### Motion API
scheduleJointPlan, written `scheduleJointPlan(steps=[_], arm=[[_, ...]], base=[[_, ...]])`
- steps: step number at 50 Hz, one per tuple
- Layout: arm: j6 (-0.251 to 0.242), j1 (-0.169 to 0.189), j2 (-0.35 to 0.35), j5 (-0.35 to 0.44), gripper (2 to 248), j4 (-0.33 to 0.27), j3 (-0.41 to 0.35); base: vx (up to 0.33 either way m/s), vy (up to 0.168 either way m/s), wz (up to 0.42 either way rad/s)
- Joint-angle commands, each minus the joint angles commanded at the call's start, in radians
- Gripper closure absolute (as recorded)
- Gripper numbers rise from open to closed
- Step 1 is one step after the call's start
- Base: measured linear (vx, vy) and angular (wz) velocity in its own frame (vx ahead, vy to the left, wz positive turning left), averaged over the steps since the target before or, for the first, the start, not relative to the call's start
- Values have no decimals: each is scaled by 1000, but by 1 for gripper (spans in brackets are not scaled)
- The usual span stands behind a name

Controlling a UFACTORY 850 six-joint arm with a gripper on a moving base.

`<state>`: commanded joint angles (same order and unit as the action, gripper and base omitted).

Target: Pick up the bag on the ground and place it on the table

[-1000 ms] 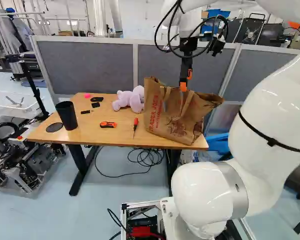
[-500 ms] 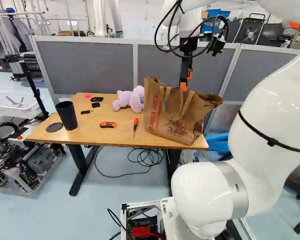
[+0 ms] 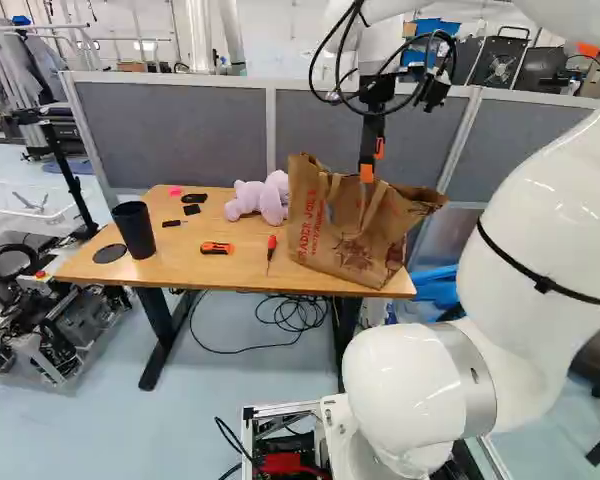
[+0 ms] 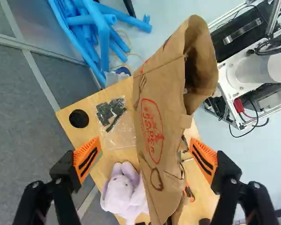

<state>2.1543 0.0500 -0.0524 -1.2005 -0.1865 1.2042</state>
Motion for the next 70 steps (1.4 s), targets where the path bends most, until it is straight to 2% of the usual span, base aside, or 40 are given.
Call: scheduleJointPlan(steps=[70], arm=[[0, 0, 0, 0, 3, 0, 0]], base=[[-87, -3, 3]])
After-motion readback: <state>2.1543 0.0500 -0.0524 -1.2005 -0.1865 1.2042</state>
